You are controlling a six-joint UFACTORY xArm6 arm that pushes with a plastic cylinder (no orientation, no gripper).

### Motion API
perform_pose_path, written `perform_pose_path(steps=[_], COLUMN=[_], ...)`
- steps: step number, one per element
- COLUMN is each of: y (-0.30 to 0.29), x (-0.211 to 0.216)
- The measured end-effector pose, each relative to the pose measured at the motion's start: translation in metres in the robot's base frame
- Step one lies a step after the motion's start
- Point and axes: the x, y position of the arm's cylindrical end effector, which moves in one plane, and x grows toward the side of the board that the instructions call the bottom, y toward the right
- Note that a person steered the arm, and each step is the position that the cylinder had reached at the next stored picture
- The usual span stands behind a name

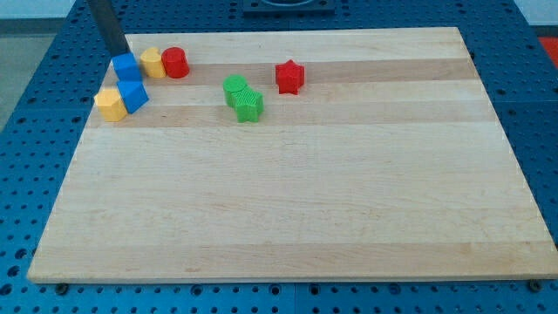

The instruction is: Push the blue cube into the blue triangle

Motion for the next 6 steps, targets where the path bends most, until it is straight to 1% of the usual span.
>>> perform_pose_path(steps=[2,3,5,6], y=[0.001,0.001,-0.002,-0.002], x=[0.034,0.041,0.028,-0.017])
